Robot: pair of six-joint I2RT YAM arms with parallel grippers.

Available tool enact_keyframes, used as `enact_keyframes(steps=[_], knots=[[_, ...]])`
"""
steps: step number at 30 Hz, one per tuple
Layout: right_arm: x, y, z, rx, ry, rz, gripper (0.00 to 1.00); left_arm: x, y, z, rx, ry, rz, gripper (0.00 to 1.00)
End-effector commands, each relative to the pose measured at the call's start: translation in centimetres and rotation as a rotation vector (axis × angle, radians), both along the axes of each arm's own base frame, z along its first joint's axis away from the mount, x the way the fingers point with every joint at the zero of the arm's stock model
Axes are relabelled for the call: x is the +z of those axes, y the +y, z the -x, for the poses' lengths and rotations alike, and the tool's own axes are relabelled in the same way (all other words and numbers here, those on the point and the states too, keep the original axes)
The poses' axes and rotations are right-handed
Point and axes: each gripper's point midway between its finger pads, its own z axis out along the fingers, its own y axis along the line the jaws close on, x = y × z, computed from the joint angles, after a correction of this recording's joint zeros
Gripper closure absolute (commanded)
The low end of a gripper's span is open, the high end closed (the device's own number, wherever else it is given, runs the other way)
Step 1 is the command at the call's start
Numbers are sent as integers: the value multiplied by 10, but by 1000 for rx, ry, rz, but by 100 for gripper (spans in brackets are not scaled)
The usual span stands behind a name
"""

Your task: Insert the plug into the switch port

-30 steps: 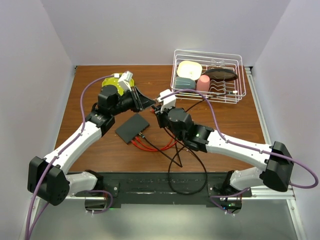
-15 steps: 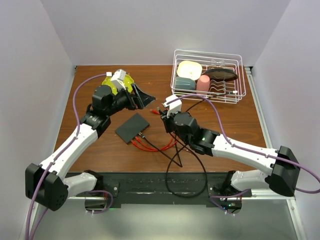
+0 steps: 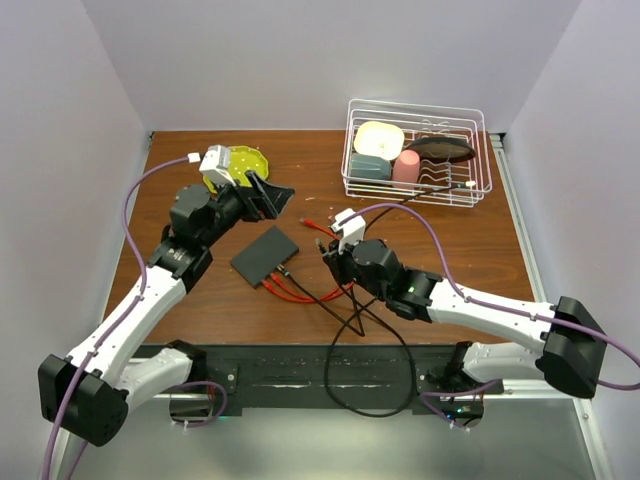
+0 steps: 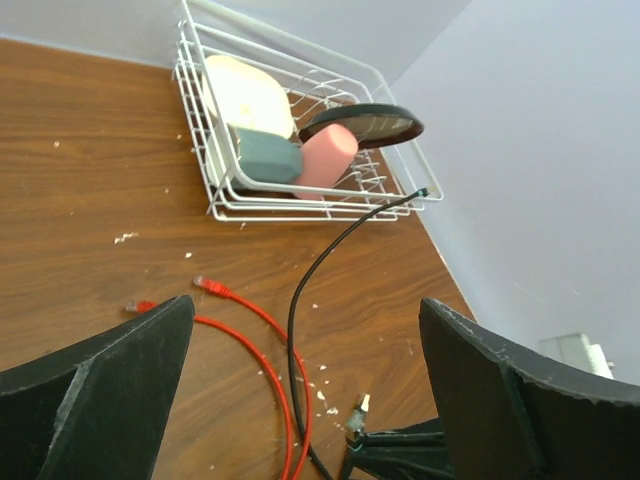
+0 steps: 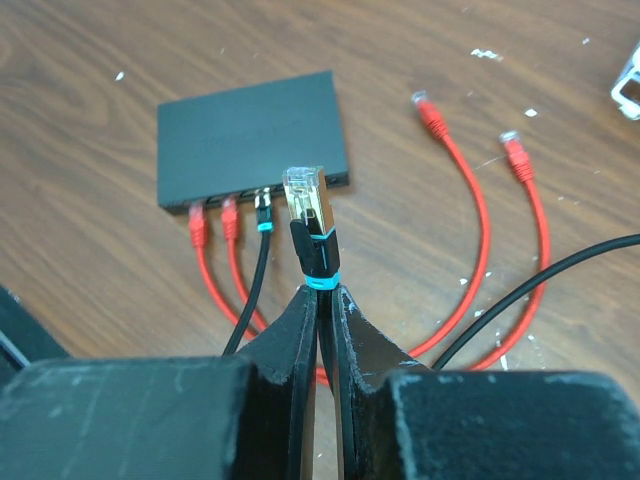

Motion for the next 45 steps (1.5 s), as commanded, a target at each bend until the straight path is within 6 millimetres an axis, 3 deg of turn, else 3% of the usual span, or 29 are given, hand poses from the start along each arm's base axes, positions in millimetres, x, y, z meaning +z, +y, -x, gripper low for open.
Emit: enact_keyframes(steps=[1,4,10,21,27,33,40,45], knots=[[10,11,4,40,1,-64,100,9,5,-10,34,-66,-8,0],[4,11,4,45,12,-31,100,1,1,-11,14,-64,-7,0],[13,12,8,57,13,-76,100,-3,-20,-6,-125,-71,-22,1],[0,15,14,106,74,22,100,-16,-16,-7,-113,-35,-79,2],[12,20,16,137,61,12,100,-19,-31,-3,-212,-43,-71,11],[-4,21,12,150,91,108,100,-53,-36,-7,-249,27,-128,15],[-1,17,-3,131,95,90,100,-73,-43,-7,-321,52,-188,22],[-31,25,-5,162,147,168,100,-86,-29,-21,-222,94,-230,23]])
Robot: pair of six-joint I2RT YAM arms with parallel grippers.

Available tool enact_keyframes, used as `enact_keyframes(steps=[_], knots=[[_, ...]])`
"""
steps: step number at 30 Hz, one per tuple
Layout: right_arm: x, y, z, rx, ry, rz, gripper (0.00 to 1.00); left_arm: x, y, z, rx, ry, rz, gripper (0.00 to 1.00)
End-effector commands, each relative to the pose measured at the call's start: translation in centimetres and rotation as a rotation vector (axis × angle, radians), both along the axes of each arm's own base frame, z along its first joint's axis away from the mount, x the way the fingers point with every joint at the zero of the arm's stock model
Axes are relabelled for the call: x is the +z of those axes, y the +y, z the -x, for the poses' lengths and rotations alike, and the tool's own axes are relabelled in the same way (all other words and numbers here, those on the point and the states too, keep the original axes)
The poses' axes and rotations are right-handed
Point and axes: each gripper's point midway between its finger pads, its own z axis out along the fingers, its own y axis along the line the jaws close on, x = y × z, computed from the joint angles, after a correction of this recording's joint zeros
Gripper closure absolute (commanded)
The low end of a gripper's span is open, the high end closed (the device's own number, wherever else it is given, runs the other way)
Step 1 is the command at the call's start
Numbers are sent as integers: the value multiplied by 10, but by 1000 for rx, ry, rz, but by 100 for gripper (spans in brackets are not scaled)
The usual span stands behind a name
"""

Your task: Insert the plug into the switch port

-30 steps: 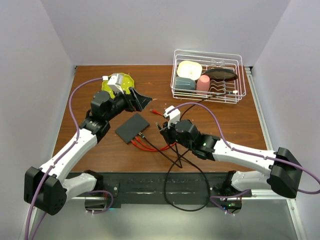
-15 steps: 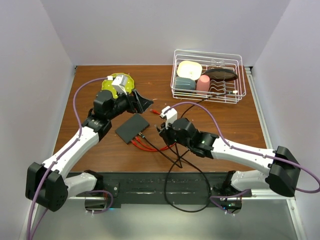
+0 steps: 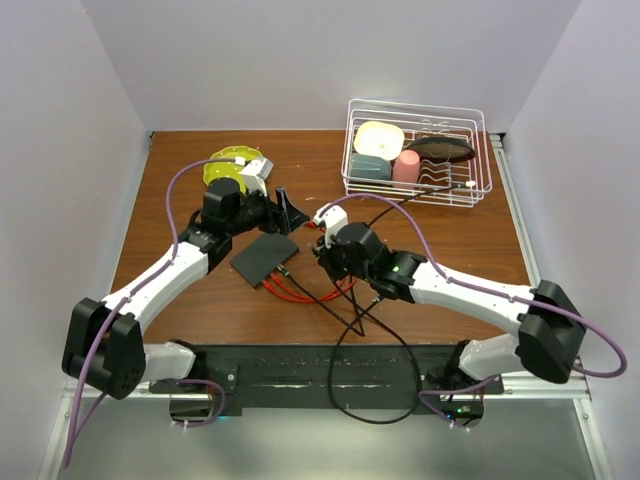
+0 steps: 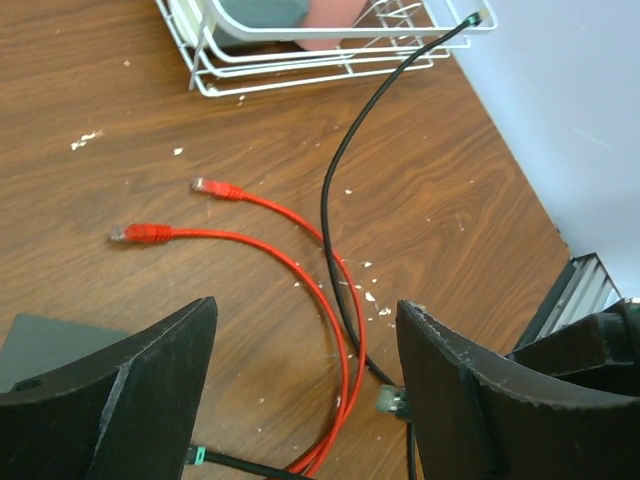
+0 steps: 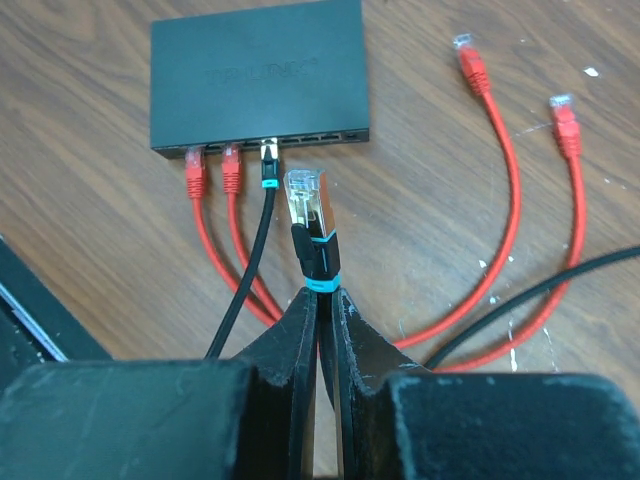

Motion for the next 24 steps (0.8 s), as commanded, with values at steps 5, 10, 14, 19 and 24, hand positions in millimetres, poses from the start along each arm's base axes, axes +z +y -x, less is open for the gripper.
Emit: enact_keyframes(steps=[5,10,14,19,24], knots=[[-42,24,-4,76,75,82,100,5,20,-18,83,-51,-66,23],[-62,32,-8,75,110,106,100,-12,48,-33,214,-33,-101,21],[-71,39,-18,62,134,133,100,-37,73,-42,305,18,-122,16],[-89,43,-30,34,174,181,100,-68,79,-50,331,29,-129,14],[-92,46,-39,18,193,203,100,-103,91,-55,368,104,-188,14]])
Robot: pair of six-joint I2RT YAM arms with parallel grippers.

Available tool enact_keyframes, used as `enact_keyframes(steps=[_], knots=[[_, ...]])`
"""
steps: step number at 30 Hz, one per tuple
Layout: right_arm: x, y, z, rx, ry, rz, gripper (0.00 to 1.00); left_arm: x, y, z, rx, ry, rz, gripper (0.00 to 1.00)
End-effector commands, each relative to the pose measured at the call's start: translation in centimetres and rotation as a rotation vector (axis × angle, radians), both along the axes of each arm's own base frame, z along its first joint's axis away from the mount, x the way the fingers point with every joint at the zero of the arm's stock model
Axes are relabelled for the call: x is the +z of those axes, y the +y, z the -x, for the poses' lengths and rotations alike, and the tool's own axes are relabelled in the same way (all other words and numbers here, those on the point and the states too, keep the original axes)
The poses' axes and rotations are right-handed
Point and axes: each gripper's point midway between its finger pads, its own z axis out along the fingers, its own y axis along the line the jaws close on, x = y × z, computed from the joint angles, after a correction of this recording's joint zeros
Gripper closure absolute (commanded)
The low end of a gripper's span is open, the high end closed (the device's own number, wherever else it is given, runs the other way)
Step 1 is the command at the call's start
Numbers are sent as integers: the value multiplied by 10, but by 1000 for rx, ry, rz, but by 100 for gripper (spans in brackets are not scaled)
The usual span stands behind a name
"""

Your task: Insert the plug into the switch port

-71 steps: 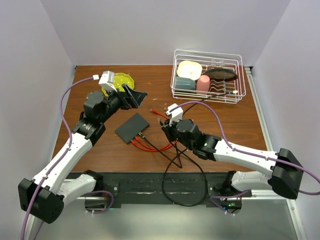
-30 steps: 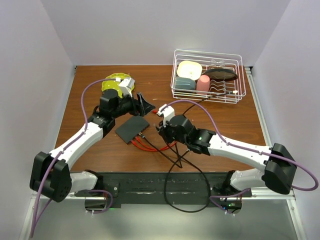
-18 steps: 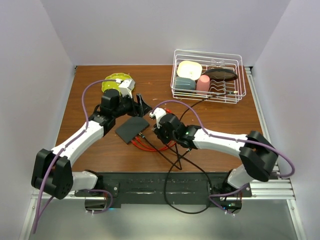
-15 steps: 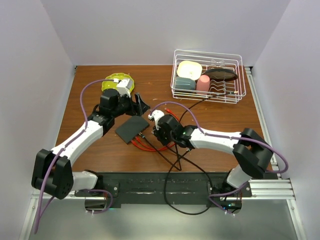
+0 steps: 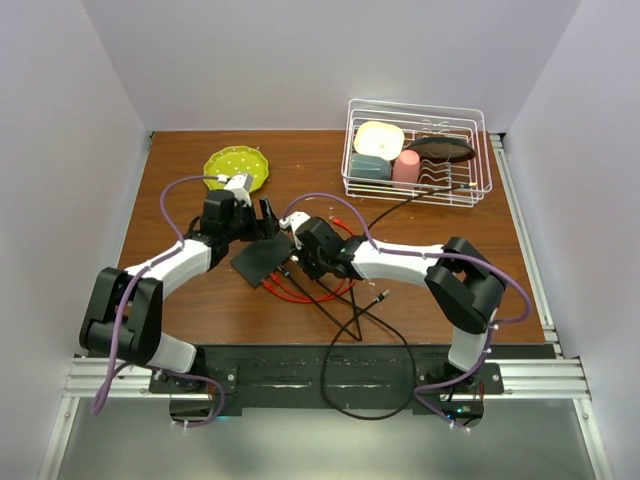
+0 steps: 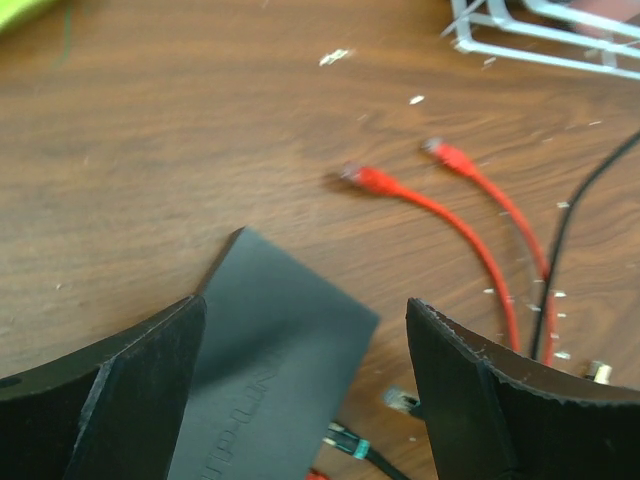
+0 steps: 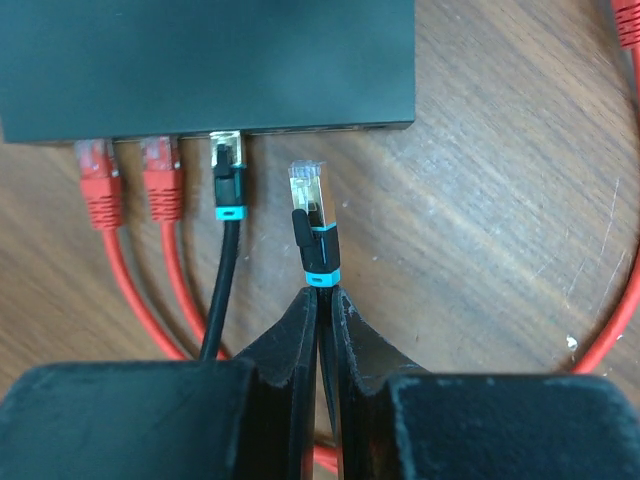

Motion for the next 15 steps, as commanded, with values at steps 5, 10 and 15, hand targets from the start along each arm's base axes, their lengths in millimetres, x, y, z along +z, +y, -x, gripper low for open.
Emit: enact_keyframes(steps=[5,10,15], knots=[[3,3,-2,4,48,16,100,-19,26,-15,83,-28,-16,15],[-1,0,11,34,90,6,100,-42,31,-11,73,27,-34,18],[-2,-1,17,33,103,-20,100,-60,20,-7,-16,86,35,33]])
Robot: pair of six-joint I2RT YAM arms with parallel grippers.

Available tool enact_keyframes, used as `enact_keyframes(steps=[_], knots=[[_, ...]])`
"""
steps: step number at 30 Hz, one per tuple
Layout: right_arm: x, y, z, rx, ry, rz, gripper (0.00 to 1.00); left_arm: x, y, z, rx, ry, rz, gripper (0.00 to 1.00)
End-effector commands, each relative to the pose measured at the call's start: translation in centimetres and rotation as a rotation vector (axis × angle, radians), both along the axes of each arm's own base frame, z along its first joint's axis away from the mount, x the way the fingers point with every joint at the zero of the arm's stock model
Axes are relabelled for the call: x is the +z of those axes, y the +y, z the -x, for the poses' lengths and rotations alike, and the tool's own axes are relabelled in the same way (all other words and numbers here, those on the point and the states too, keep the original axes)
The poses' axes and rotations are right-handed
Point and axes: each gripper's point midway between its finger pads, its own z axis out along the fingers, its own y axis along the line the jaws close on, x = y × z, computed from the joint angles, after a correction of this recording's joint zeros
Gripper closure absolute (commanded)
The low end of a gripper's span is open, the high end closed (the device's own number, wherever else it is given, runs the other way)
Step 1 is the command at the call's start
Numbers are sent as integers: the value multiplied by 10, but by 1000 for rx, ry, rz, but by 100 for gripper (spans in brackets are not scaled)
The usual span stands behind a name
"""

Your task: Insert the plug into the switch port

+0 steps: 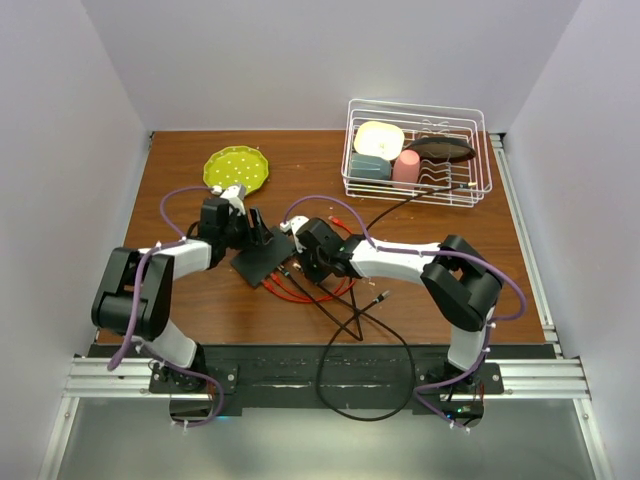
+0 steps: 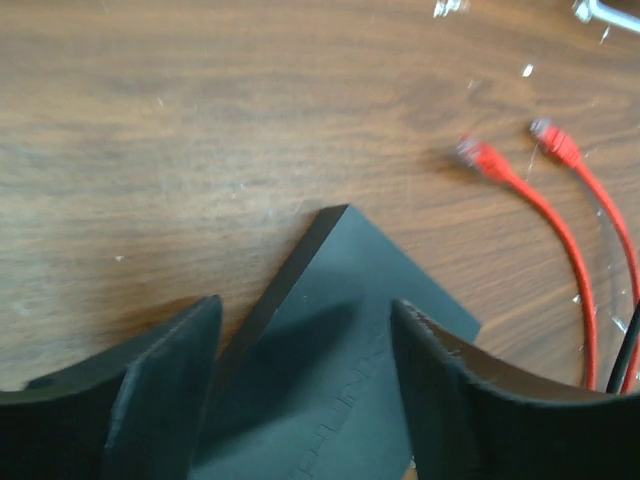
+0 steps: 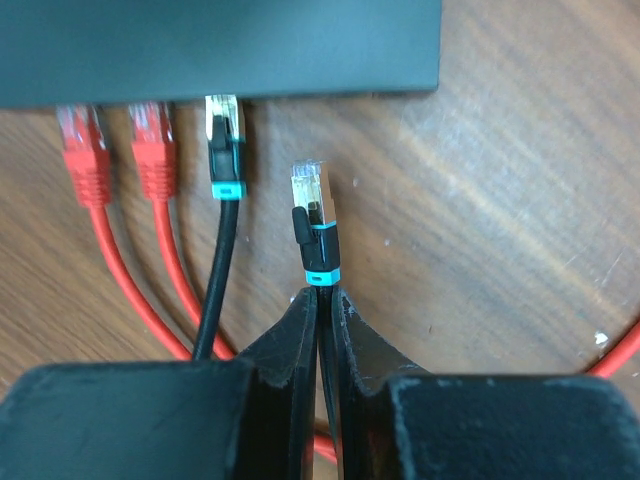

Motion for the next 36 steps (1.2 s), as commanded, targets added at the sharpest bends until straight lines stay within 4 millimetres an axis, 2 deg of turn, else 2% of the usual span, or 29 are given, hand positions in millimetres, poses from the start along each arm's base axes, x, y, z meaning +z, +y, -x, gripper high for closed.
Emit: enact_keyframes(steps=[1,11,26,36], knots=[[9,3,11,16,35,-55,100,-8,-8,-2,-68,-1,63,34],[3,11,10,6,57,-73,100,-13,0,-2,-47,15,42,36],[-3,24,-4,-62,46,-114,100,-15,-5,-2,-68,26,63,38],[4,32,-11,-89,29,-156,100,-19,-7,-3,-78,35,64,39]])
